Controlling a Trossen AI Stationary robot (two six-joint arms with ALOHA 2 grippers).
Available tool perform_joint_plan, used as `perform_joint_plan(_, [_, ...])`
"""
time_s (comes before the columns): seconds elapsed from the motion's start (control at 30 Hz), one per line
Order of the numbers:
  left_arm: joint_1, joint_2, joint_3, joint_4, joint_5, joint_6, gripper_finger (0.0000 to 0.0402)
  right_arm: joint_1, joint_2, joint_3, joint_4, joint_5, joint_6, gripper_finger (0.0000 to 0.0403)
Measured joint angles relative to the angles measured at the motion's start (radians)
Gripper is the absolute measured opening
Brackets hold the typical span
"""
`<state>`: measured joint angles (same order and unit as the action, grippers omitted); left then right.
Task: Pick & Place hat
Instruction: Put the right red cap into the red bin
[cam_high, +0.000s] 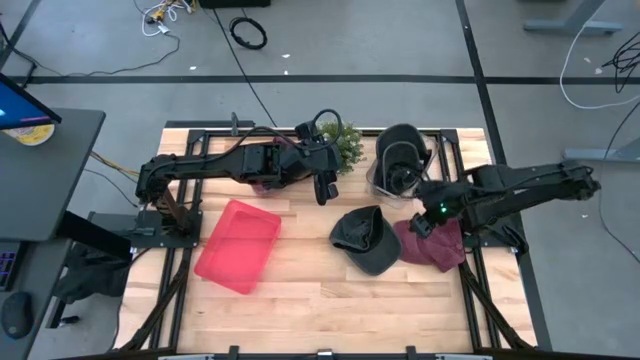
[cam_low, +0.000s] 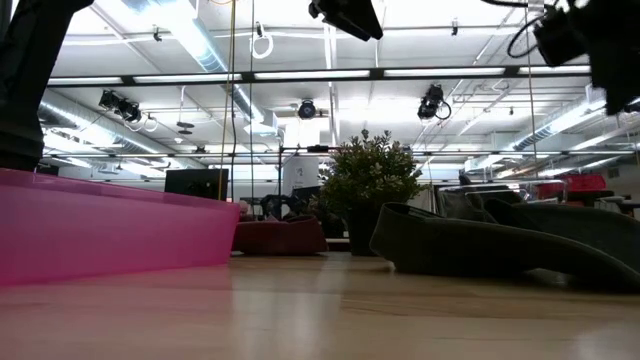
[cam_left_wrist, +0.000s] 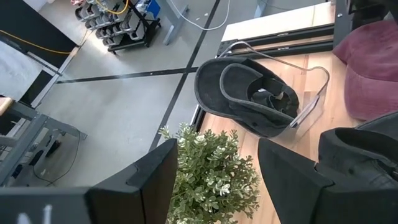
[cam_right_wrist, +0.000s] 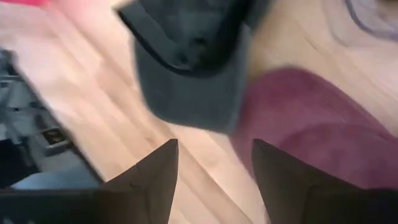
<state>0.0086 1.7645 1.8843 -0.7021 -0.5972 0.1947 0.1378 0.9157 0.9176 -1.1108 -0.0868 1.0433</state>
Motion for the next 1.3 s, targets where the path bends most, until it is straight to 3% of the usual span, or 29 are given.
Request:
perform_joint_plan(0.47, [0.0, 0.0, 0.0, -0.001, 0.001, 0.0, 0.0227, 0.166, 0.062, -0.018, -0.341, 0.033, -0.241, 0.0206])
perform_joint_plan(0.67, [0.0, 0.0, 0.0, -0.001, 0.0, -0.001, 0.0227, 0.197, 0.137, -0.018, -0.298, 0.045, -0.327, 0.0211])
perform_joint_plan(0.97, [0.0, 0.0, 0.0, -0.001, 0.0, -0.001, 0.0227, 0.183, 0.303, -0.018, -0.208, 0.045, -0.377, 0.0278])
perform_joint_plan(1.13, [0.0, 0.0, 0.0, -0.001, 0.0, -0.001, 0.0227, 0.169, 0.403, -0.018, -0.212, 0.043, -0.388, 0.0287])
perform_joint_plan(1.3, [0.0, 0.0, 0.0, -0.001, 0.0, 0.0, 0.0227, 0.152, 0.469, -0.018, -0.175, -0.035, -0.353, 0.0288])
